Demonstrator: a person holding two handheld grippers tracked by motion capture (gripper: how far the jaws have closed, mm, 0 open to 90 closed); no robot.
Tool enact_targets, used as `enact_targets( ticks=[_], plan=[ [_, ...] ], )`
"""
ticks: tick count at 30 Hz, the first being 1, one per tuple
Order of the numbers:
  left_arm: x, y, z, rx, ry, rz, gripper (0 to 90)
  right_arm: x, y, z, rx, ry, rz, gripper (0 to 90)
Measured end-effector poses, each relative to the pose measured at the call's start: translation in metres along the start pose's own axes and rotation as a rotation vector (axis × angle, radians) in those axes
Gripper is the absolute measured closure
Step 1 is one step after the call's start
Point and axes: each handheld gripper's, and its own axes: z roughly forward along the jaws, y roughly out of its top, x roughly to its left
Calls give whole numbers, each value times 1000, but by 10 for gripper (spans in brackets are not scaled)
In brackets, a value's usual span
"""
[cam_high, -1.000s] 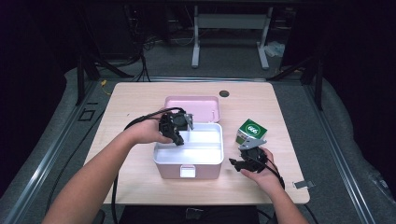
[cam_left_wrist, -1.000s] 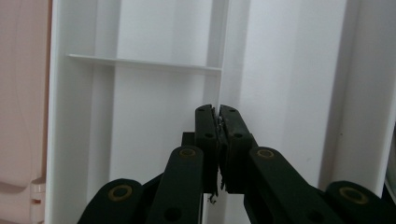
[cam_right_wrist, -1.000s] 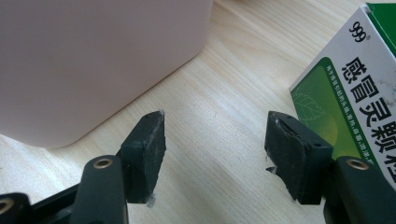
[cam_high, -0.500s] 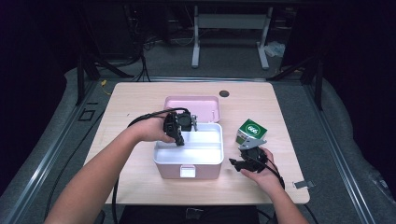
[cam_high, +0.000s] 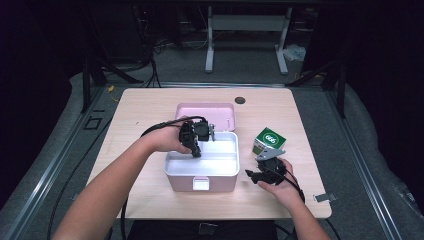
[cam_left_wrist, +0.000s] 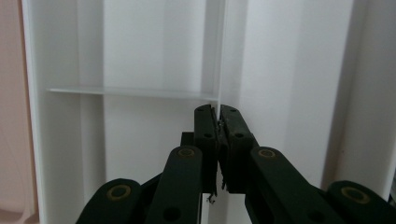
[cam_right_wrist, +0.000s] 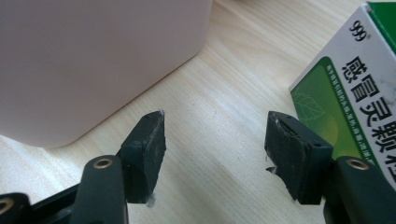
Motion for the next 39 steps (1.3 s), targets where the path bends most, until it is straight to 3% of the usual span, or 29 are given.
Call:
enact_targets(
  ticks=[21,39],
  plan=[
    [-1,0,1,2,11,32,891,-1,-1,0,-1,-5,2,380],
    [-2,-2,-13,-11,49,16,892,-1,-1,0,-2,-4,4,380]
  ],
)
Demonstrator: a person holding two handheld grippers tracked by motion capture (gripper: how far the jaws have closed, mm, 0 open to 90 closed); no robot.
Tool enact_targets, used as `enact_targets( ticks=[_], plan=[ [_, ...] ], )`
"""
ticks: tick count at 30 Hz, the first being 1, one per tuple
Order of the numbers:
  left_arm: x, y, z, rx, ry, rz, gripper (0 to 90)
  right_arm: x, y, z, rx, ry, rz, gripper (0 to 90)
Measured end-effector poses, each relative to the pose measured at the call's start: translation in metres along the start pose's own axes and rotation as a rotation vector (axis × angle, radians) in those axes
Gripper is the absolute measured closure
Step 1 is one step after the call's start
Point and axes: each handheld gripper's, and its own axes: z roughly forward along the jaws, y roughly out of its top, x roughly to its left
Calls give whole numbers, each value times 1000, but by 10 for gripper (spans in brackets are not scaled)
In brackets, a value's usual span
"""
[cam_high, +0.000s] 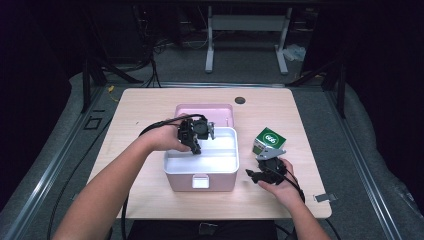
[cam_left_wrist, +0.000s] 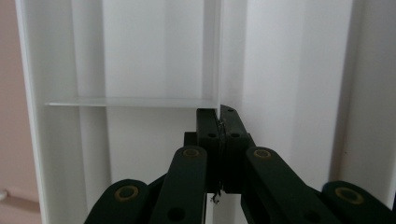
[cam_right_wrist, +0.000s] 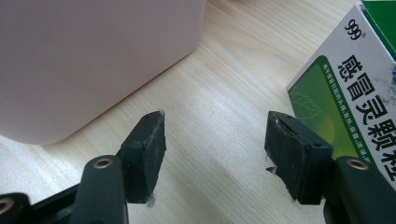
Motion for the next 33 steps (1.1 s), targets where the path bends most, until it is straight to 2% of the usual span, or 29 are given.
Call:
enact_targets(
  ticks=[3,9,15,21,22,23,30,33],
  plan=[
    [0,0,-4,-7,-8,-5,893,0,0,0,0,0,0,380],
    [0,-4,-18,-9,14,-8,892,0,0,0,-1,0,1,380],
    [0,-24,-42,-16,40,-42,892,0,0,-1,0,-10,5,380],
    [2,-67,-61,-13,67,-110,892,0,0,-1,-4,-8,7,380],
    [3,-84,-64,-15,72,-146,892,0,0,-1,-3,-15,1,380],
    [3,-84,-64,-15,72,-146,892,0,0,-1,-3,-15,1,380],
    [1,-149,-68,-10,70,-258,892,0,0,0,-3,-7,5,380],
    [-1,-176,-69,-28,71,-312,892,0,0,0,1,-10,4,380]
  ],
)
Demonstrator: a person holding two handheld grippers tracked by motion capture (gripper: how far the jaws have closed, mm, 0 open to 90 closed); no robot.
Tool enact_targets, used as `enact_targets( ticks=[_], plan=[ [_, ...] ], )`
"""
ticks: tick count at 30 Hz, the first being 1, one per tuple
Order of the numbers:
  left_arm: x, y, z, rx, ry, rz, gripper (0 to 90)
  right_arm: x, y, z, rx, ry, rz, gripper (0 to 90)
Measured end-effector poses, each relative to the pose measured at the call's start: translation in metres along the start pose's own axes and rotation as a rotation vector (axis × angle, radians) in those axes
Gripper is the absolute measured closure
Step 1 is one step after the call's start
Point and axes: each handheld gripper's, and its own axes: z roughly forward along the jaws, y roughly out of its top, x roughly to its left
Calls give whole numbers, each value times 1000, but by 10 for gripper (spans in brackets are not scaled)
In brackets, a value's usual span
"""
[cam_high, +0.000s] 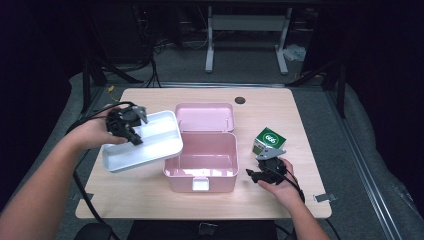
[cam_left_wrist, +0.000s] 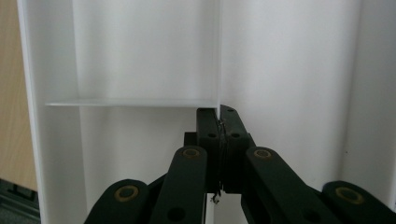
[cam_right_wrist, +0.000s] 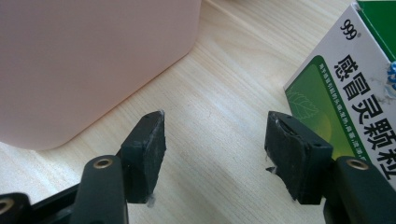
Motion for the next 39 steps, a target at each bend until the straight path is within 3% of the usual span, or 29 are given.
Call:
enact_targets(
  ticks=[7,15,22,26,33,39],
  plan=[
    [9,-52,12,25,-21,-97,892,0,0,1,3,1,1,380],
    [15,-87,48,18,-78,-185,892,0,0,2,7,1,4,380],
    [17,-96,92,37,-136,-214,892,0,-1,2,10,2,5,380],
    [19,-97,109,43,-128,-231,891,0,-1,2,10,5,6,380],
    [21,-100,125,63,-117,-262,888,0,-1,2,12,5,3,380],
    [21,-105,127,28,-125,-292,861,0,-1,2,11,9,-3,380]
  ],
)
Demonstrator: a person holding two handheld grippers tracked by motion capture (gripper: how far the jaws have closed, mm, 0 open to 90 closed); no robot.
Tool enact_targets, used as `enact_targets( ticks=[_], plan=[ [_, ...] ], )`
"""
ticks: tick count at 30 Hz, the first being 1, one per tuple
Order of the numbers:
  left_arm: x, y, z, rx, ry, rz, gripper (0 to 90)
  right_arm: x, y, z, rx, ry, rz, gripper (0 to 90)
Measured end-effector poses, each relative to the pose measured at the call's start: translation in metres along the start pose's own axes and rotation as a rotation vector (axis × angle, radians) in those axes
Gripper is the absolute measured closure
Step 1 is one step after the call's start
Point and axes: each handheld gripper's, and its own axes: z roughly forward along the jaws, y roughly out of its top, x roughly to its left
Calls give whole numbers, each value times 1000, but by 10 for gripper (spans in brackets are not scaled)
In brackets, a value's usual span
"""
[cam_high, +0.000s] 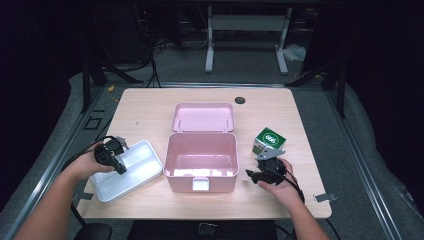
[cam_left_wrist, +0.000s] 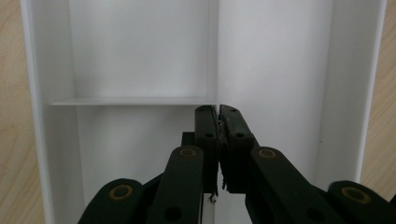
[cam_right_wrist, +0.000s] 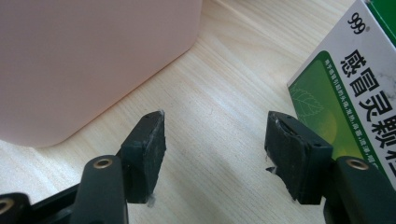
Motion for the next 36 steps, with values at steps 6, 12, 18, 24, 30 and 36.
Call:
enact_targets(
  ticks=[6,12,18,24,30,36],
  plan=[
    [-2,-5,-15,-56,49,-38,715,0,0,0,-3,2,-3,378],
    [-11,-22,-31,-178,165,-129,556,0,2,-3,-18,-4,2,372],
    [-19,-34,-34,-354,145,-270,488,0,6,-10,-28,-3,-8,355],
    [-22,-39,-38,-398,200,-384,470,0,17,-20,-12,-13,-59,333],
    [-21,-46,-31,-417,220,-482,452,-11,29,-30,23,-17,-57,314],
    [-18,-51,-28,-418,223,-602,449,-26,45,-34,85,-36,-47,262]
  ],
)
